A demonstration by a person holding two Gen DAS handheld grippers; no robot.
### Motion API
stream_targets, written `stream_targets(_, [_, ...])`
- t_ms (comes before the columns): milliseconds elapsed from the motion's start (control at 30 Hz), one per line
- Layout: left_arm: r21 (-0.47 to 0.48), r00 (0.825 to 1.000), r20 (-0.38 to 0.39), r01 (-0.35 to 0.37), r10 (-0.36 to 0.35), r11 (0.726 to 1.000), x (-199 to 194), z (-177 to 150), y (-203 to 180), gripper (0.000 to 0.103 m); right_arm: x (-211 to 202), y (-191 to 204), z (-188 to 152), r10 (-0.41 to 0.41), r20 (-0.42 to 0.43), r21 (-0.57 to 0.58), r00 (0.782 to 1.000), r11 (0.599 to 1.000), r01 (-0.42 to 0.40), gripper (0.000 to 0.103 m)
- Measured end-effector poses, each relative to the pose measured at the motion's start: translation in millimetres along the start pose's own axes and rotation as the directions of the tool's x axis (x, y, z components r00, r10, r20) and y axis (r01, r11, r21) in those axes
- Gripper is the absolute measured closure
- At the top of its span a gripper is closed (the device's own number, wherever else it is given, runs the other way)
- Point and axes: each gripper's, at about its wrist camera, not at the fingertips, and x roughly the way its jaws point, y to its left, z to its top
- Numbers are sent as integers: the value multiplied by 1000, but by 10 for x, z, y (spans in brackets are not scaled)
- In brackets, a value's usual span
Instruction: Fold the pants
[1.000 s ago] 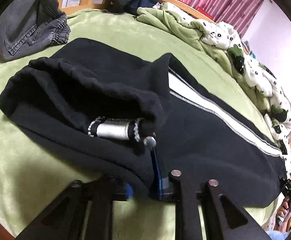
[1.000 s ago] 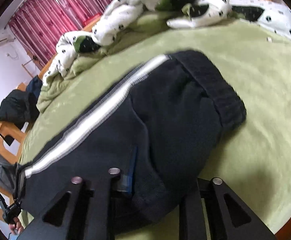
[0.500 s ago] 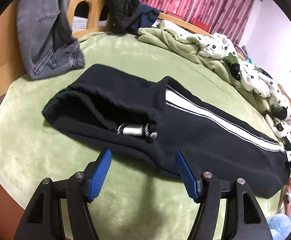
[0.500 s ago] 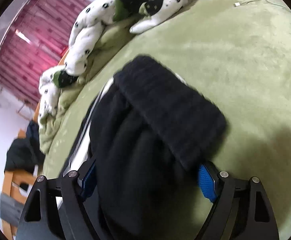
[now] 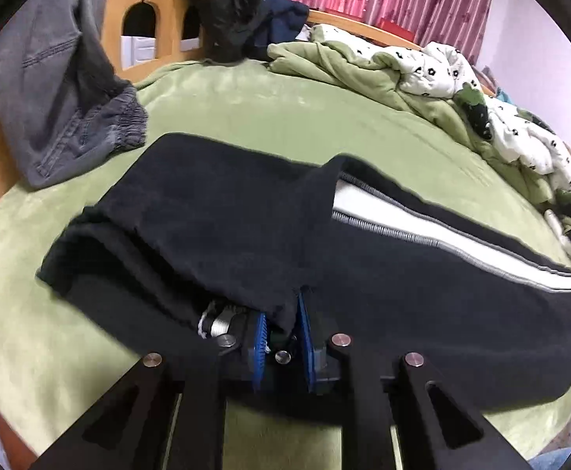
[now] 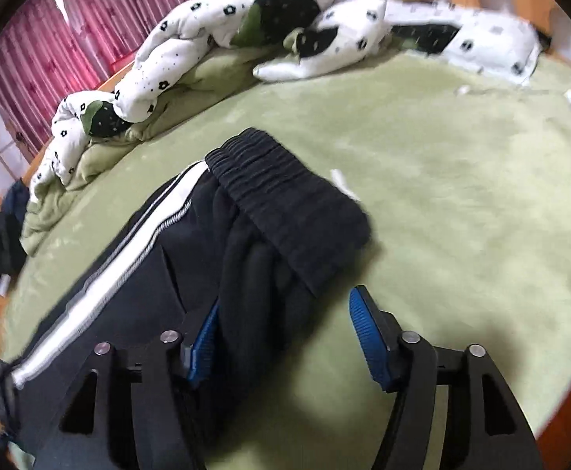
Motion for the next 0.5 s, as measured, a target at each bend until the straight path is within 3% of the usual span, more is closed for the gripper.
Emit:
stream_targets(67, [-18, 997, 83, -5, 7, 1000, -104, 245, 95, 89, -157, 32, -57, -26, 14, -34, 1000, 999, 26, 38])
stream_targets(167, [-22, 989, 149, -16, 19, 1000, -126, 669, 239, 89, -392, 205, -120, -77, 34, -98, 996, 992, 80, 37])
stream_targets(267, [-14, 991, 131, -9, 11, 1000, 41, 1022, 370, 82, -472, 376, -143, -78, 57, -97, 995, 992, 83, 34])
stream_targets(400, [-30, 993, 99, -60, 63, 998, 183, 1277, 509, 35, -389, 754, -177, -45, 57, -106, 997, 993, 51, 34])
stream_targets(500, [-55, 989, 142, -29, 36, 998, 78, 1276, 623, 27, -241, 1115, -195, -5, 24, -158, 1000, 987, 9, 34])
